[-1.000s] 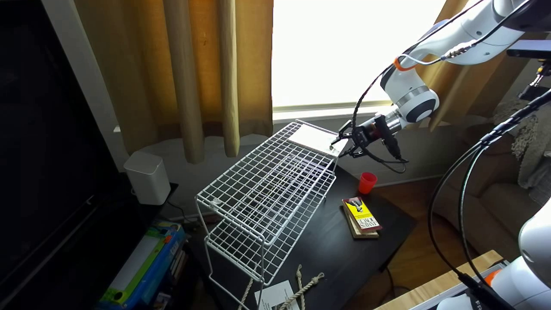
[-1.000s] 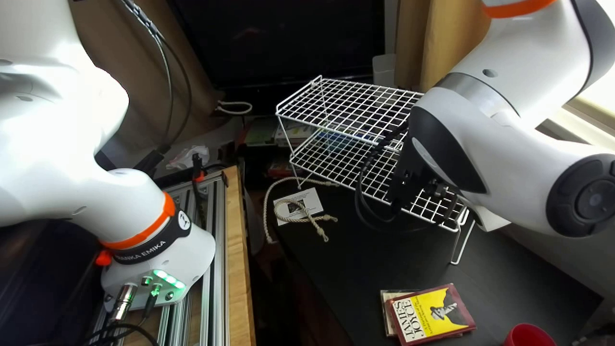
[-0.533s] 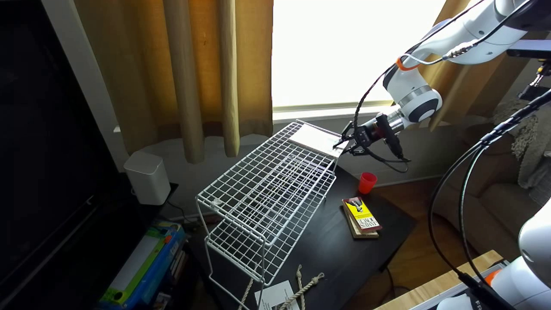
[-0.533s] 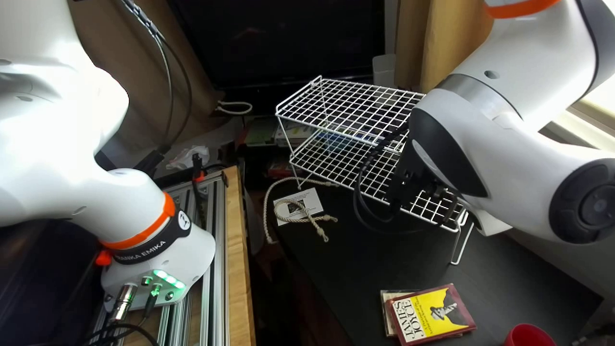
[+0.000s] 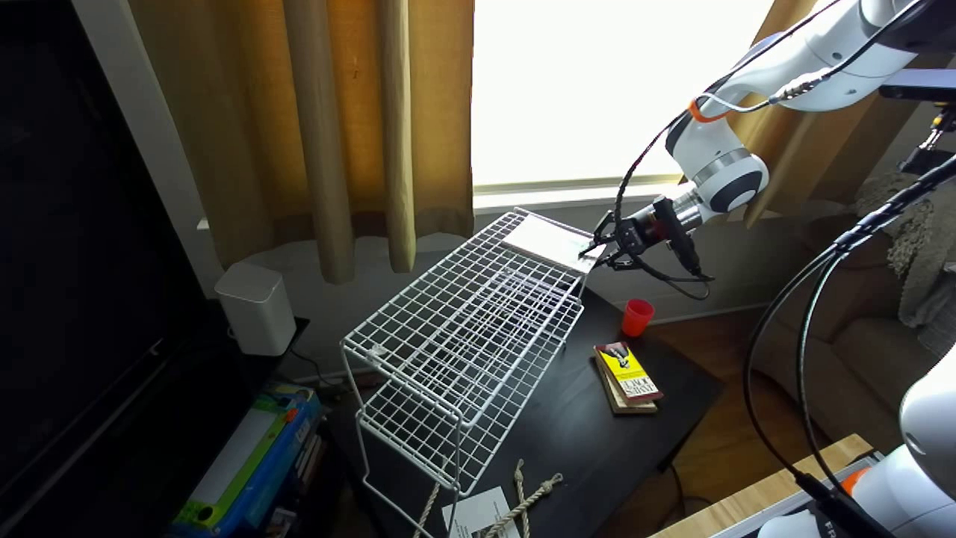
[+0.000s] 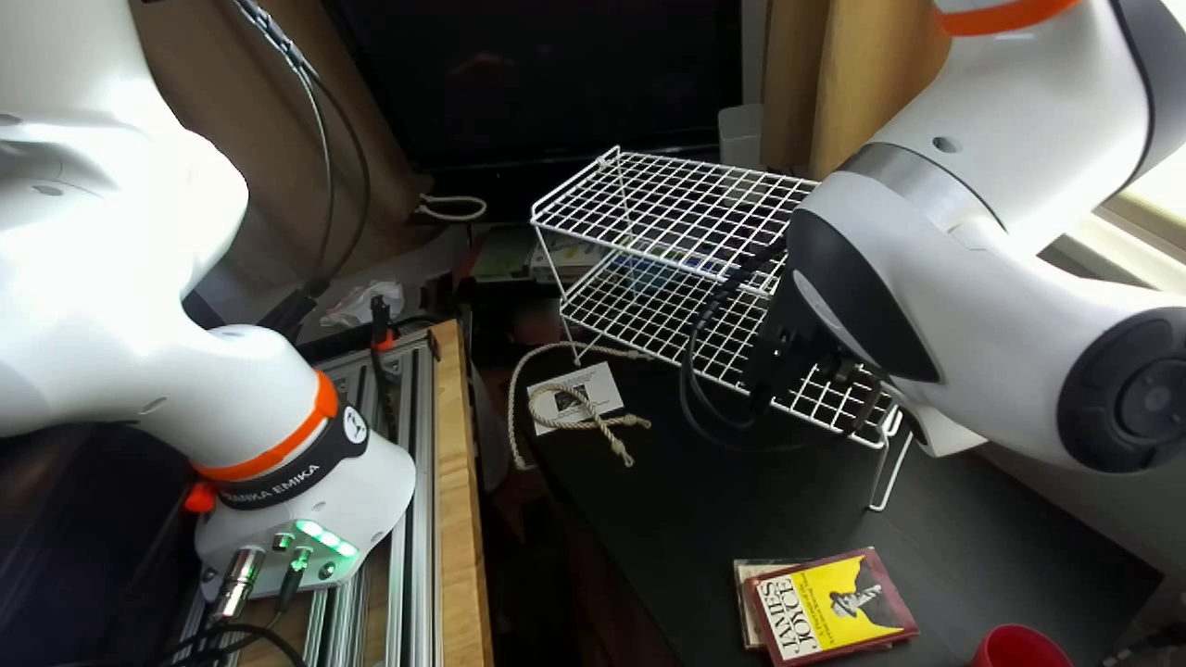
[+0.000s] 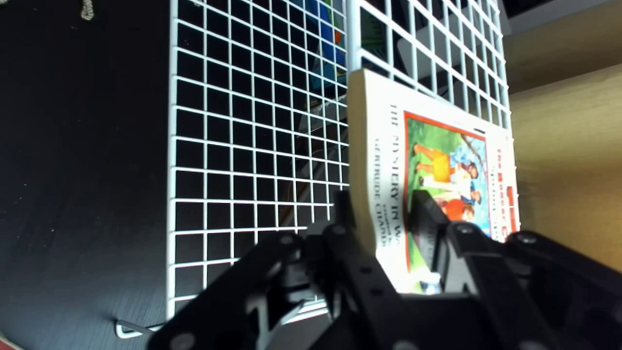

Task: Put the book on the lower shelf

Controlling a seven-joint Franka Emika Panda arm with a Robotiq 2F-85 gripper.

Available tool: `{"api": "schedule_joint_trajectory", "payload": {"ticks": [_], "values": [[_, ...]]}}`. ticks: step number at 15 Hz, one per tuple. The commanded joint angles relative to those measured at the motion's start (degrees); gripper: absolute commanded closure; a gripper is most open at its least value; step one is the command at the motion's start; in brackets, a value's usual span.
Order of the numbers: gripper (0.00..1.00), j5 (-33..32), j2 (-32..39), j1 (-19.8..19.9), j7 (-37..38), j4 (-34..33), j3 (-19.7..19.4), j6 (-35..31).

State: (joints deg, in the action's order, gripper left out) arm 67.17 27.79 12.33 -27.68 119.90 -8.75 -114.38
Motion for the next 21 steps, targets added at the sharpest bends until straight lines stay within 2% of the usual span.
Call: {"api": "schedule_joint_trajectory", "payload": {"ticks": [1,2,3,4,5,7,10,12,13,14,15,16,18,19,21], "values": [[0.74,-2.0,-2.0,-0.2,3.0,2.5,-1.1,-1.7],[0.76,-2.2,-2.2,-0.3,3.3,2.6,-1.1,-1.9],[0.72,-2.5,-2.4,-0.4,3.6,2.8,-1.2,-2.1],[0.61,-2.7,-2.6,-0.4,3.8,2.9,-1.2,-2.2],[0.57,-3.0,-2.8,-0.5,4.3,3.1,-1.3,-2.3],[0.35,-4.6,-3.5,-0.6,6.4,3.6,-1.6,-2.7],[0.15,-6.9,-4.2,-0.4,8.5,4.2,-1.9,-3.1],[0.15,-8.3,-4.2,-0.2,9.7,4.2,-1.9,-3.0],[0.22,-8.8,-4.2,-0.2,10.2,4.2,-1.9,-2.9],[0.35,-9.3,-4.2,-0.2,10.7,4.2,-1.9,-2.9],[0.44,-9.8,-4.2,-0.1,11.2,4.2,-2.0,-2.9],[0.48,-10.2,-4.3,-0.1,11.7,4.2,-2.0,-2.9],[0.17,-9.7,-5.0,0.0,11.3,4.3,-1.7,-2.9],[0.17,-9.5,-5.3,0.0,10.8,4.3,-1.4,-2.5],[0.04,-10.5,-7.3,-1.0,11.2,5.1,-1.2,-3.7]]}}
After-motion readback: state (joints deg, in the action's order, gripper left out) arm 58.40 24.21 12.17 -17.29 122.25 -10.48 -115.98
